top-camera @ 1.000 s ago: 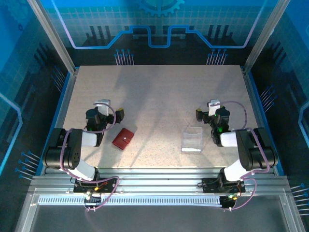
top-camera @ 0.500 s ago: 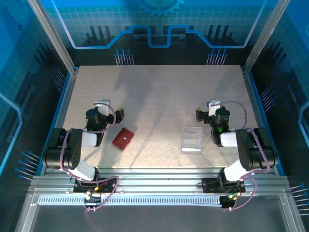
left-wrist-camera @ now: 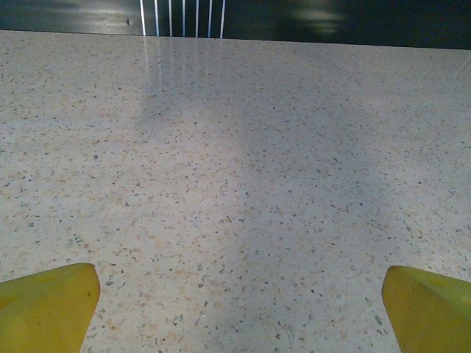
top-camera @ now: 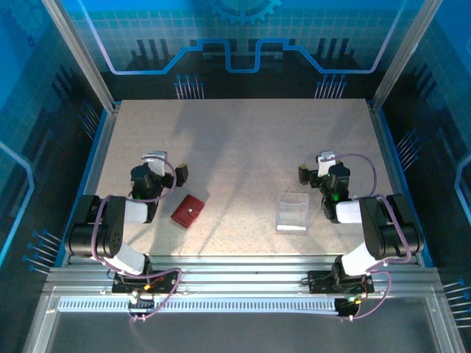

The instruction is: Take the credit cards out of the card holder

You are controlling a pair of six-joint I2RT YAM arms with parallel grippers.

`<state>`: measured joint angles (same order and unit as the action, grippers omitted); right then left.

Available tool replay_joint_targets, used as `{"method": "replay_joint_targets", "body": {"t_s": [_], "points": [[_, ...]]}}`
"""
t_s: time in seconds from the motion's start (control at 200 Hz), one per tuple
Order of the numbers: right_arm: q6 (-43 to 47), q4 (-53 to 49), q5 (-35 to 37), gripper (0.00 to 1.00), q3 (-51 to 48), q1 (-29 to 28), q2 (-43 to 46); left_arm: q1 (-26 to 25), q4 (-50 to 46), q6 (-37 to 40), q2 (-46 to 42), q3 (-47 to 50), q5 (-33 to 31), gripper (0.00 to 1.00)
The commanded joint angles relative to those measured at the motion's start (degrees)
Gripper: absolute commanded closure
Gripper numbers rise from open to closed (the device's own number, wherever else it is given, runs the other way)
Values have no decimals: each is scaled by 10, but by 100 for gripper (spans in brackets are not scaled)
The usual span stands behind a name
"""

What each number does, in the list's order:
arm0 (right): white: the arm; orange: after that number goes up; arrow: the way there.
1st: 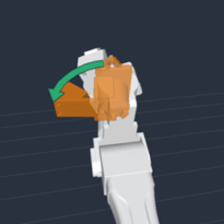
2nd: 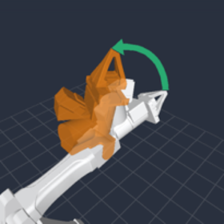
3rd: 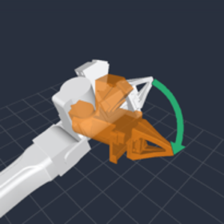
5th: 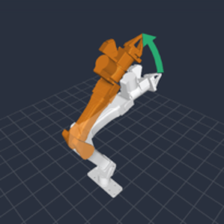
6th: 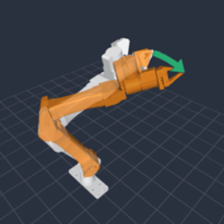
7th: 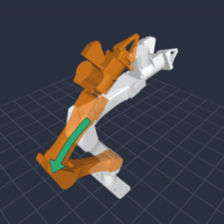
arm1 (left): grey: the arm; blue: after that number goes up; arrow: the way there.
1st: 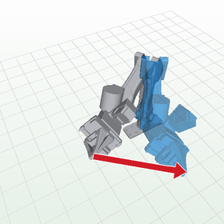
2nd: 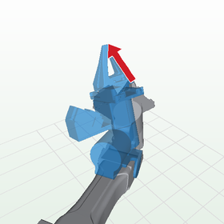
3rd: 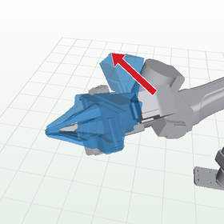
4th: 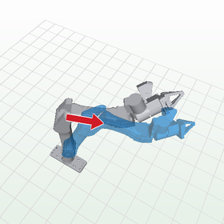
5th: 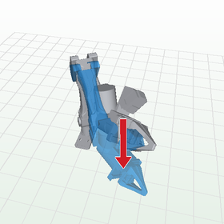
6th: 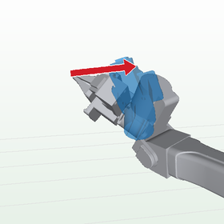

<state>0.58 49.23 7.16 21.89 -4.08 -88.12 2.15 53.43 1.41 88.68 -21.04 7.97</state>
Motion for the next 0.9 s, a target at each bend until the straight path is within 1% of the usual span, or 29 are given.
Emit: {"method": "replay_joint_targets", "body": {"t_s": [0.0,0.095,0.145,0.205,0.3,0.365,0.43,0.475,0.53,0.605,0.655,0.71,0.775,0.83,0.865,0.895], "points": [[-6,23,30,0,6,-9,5,5,5,-11,1,-3,-18,1],[-3,-3,38,0,4,-13,40,5,-1,-34,-22,2,-78,1],[0,-21,44,0,4,-16,62,4,-33,-43,-43,-2,-105,1],[-2,-54,52,0,7,-20,89,4,-80,-47,-74,-13,-117,1],[-12,-162,61,0,28,-28,135,-5,-174,-59,-132,-32,-145,1],[-25,-240,62,0,45,-36,166,-19,-257,-84,-176,-53,-183,1],[-42,-313,57,0,58,-44,198,-28,-331,-105,-210,-77,-188,1],[-47,-365,45,0,67,-49,219,-31,-387,-134,-229,-99,-187,1],[-53,-428,41,1,82,-58,242,-33,-461,-184,-249,-128,-165,1],[-88,-518,22,2,109,-58,265,-34,-544,-230,-263,-162,-86,1],[-97,-577,-1,7,131,-57,274,-36,-596,-256,-266,-184,-41,1],[-131,-639,-16,10,153,-58,280,-41,-638,-277,-261,-203,1,1],[-182,-705,-39,12,176,-57,280,-46,-682,-283,-245,-224,58,1],[-217,-753,-62,14,192,-57,277,-55,-742,-279,-224,-253,82,1],[-238,-779,-69,17,200,-57,274,-61,-780,-261,-208,-273,98,1],[-256,-798,-71,20,206,-57,271,-70,-811,-249,-196,-288,98,1]]}}
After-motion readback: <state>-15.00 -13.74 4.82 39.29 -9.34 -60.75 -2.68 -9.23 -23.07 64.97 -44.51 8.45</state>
